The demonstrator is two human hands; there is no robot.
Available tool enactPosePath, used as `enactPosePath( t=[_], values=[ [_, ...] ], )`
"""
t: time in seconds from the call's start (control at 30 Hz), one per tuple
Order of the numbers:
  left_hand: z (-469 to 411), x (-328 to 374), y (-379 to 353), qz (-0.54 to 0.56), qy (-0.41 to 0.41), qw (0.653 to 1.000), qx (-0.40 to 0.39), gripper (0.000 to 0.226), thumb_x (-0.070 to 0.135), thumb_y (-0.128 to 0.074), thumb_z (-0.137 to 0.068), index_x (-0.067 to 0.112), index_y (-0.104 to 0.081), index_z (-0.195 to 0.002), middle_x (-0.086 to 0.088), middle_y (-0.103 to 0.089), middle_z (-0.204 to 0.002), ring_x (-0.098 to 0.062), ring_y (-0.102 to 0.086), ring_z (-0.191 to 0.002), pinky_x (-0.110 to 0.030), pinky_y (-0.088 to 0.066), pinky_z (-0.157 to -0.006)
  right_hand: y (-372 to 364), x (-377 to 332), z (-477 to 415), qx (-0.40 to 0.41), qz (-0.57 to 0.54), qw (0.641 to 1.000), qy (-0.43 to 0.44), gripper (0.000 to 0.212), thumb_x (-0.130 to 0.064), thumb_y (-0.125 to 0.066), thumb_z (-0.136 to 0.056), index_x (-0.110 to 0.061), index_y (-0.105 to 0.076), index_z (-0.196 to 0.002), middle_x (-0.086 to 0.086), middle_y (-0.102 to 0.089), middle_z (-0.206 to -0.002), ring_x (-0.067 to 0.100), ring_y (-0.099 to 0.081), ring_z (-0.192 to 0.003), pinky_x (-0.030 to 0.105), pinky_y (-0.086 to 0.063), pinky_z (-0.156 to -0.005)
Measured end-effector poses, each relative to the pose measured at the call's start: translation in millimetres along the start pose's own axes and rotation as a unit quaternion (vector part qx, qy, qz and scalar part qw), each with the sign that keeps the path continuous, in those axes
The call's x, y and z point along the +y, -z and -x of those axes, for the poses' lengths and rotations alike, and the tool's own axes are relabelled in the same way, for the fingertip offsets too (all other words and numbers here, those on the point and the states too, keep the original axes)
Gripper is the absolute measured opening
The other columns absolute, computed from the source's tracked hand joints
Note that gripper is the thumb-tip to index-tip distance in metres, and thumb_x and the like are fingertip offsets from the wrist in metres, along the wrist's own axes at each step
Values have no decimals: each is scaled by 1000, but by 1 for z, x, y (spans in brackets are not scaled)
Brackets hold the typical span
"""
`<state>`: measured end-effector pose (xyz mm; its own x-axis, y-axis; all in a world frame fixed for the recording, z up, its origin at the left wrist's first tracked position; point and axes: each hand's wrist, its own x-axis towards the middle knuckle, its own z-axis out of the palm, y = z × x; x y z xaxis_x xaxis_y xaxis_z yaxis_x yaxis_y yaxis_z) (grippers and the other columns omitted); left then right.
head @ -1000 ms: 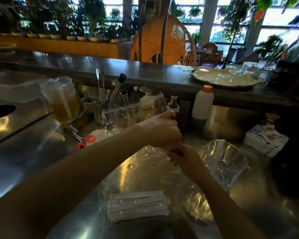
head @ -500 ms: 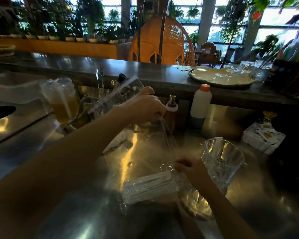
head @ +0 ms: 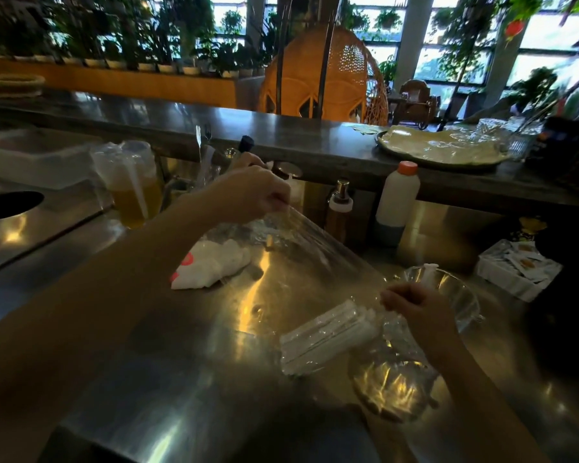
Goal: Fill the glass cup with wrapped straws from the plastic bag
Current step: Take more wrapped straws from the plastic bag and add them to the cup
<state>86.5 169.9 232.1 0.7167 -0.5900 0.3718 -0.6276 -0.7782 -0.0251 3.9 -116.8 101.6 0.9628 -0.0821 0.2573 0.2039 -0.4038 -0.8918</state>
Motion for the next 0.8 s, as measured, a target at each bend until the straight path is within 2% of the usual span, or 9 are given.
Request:
enactPosePath(
  t=[0.07,0.1,0.17,0.23,0.33,0.43,0.53,0.7,0.8],
  values=[
    [5,-3,5,26,12,999,17,10,22,-59,-87,18,-69,-86,4,-66,-77,-10,-49,-79,-29,-21,-96,12,-10,-5,13,11,1000,20,9,-5,-64,-81,-12,-66,-77,7,-66,-71,18,-62,-66,23,-48,-65],
    [7,-4,8,52,15,998,13,9,18,-61,-86,15,-69,-86,1,-67,-75,-11,-53,-71,-32,-31,-94,17,-16,-7,21,18,999,33,6,-4,-64,-81,-10,-67,-79,8,-65,-71,15,-61,-64,18,-48,-62],
    [11,-5,14,110,28,993,-4,8,12,-62,-84,13,-69,-86,-5,-68,-73,-8,-59,-62,-29,-48,-73,26,-28,-9,39,11,997,58,7,-5,-65,-80,-12,-67,-80,5,-65,-71,6,-59,-60,8,-46,-57],
    [17,-8,14,137,48,989,2,9,10,-62,-83,16,-68,-86,-4,-67,-74,-7,-60,-65,-21,-44,-62,33,-36,-9,71,-13,994,79,11,-5,-65,-79,-16,-66,-78,2,-65,-71,-1,-59,-60,6,-46,-57],
    [25,-7,5,124,60,990,28,9,14,-63,-83,21,-66,-83,-1,-65,-74,-9,-58,-66,-22,-39,-61,38,-41,-8,118,-9,987,106,15,-7,-65,-79,-22,-64,-77,-4,-64,-73,-3,-59,-65,6,-47,-61],
    [27,3,-14,72,15,996,50,6,14,-64,-84,10,-68,-82,-7,-66,-77,-17,-57,-71,-32,-40,-74,37,-35,-8,136,30,987,81,9,-9,-65,-81,-19,-63,-81,-9,-60,-73,-3,-57,-65,8,-45,-60],
    [24,12,-25,46,29,996,77,11,18,-59,-87,10,-67,-87,-6,-67,-82,-21,-58,-81,-41,-36,-89,37,-28,-8,157,15,986,48,5,-9,-64,-82,-13,-63,-85,2,-62,-78,11,-57,-72,21,-46,-65],
    [15,30,-29,15,32,995,94,20,30,-59,-86,13,-63,-95,-7,-68,-95,-25,-58,-97,-45,-28,-101,39,-18,-2,158,-57,985,-28,24,-12,-66,-81,-7,-58,-103,11,-64,-92,24,-61,-87,38,-51,-76],
    [12,39,-30,-6,47,995,87,38,42,-49,-82,12,-62,-101,-10,-65,-105,-29,-53,-110,-46,-25,-103,43,-11,3,138,-48,988,-41,17,-7,-67,-80,-2,-63,-95,21,-63,-94,34,-60,-89,47,-50,-81]
  ],
)
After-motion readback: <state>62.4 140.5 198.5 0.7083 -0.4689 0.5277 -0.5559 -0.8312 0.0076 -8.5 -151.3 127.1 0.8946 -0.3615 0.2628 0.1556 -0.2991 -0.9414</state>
